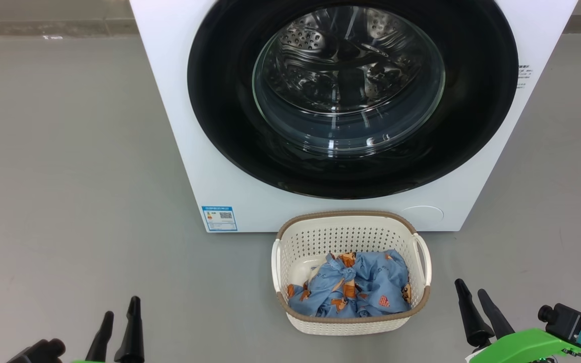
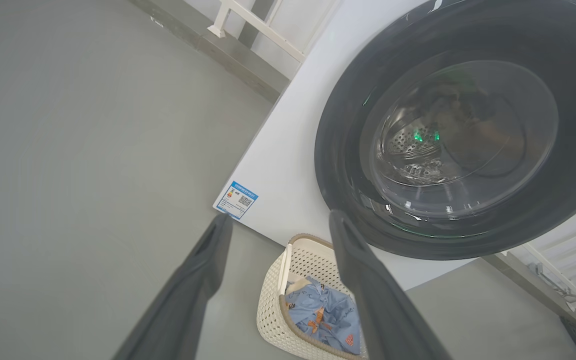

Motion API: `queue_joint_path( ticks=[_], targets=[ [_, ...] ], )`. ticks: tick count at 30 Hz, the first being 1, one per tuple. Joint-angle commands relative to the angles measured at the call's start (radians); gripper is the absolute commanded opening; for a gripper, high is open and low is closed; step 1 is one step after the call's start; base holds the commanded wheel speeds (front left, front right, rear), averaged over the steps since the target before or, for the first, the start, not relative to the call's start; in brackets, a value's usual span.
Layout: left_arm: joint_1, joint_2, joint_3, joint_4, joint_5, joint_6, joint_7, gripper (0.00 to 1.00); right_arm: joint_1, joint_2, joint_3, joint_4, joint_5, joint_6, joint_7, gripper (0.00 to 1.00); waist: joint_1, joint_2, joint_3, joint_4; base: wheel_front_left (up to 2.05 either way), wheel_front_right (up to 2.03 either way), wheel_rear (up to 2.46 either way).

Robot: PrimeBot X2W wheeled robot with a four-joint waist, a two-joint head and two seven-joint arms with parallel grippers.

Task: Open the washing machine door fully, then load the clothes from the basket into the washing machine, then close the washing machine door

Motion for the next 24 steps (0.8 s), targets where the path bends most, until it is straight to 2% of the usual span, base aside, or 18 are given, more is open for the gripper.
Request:
queue_joint_path(
  ticks=[1, 24],
  targets=[
    [-0.018, 0.022, 0.017, -0.033, 0.034, -0.002, -0.013, 1.00, -0.041, -0.015, 0.017, -0.021, -0.034, 0.001, -0.017, 1.00, -0.0001, 0.0000, 0.000, 0.000, 0.00, 0.00, 0.00],
    [-0.008, 0.047, -0.009, -0.056, 0.285, -0.002, -0.078, 1.00, -0.040, -0.026, 0.027, -0.022, -0.280, 0.001, -0.082, 1.00, -0.0001, 0.0000, -0.004, -0.002, 0.00, 0.00, 0.00]
  ],
)
